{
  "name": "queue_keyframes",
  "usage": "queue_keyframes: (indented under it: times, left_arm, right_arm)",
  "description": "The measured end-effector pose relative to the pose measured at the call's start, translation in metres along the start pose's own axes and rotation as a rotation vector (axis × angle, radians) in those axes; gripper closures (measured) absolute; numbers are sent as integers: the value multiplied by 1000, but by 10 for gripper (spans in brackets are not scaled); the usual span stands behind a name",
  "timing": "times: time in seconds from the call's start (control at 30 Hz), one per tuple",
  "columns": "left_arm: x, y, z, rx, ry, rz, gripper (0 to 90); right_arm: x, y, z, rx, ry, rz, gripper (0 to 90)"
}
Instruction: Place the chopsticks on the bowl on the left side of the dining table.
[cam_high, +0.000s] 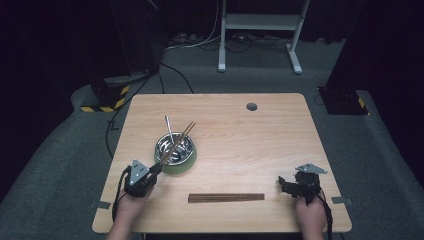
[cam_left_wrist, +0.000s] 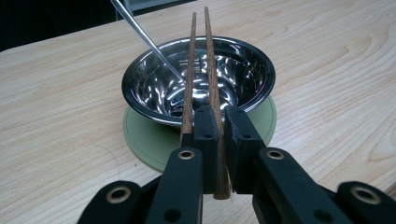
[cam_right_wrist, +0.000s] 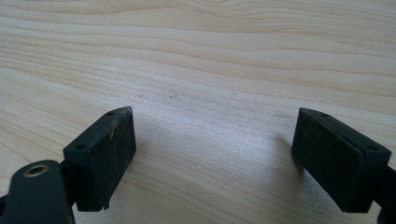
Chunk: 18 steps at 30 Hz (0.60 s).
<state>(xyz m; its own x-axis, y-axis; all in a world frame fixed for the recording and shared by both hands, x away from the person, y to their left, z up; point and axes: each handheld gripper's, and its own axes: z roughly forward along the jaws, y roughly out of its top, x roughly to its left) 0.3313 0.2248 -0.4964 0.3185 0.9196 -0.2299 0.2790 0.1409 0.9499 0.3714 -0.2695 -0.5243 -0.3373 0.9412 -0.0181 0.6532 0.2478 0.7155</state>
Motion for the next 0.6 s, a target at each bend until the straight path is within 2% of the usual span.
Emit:
queue_keyframes:
  times: [0.07,0.13,0.43,0.57,0.6]
  left_arm:
    - [-1,-1,2,-2,10,-7,836]
    - [-1,-2,3,12,15,11,836]
    - [-1,-3,6,13,35,20,835]
    - [-2,-4,8,2,45,-1,835]
    - [-1,-4,9,8,40,14,834]
  right_arm:
    - [0,0,0,0,-1,0,134]
    - [0,0,0,0,-1,0,134]
    - [0,0,0,0,-1,0,134]
    - [0,0,0,0,-1,0,135]
    - [0,0,0,0,0,-1,135]
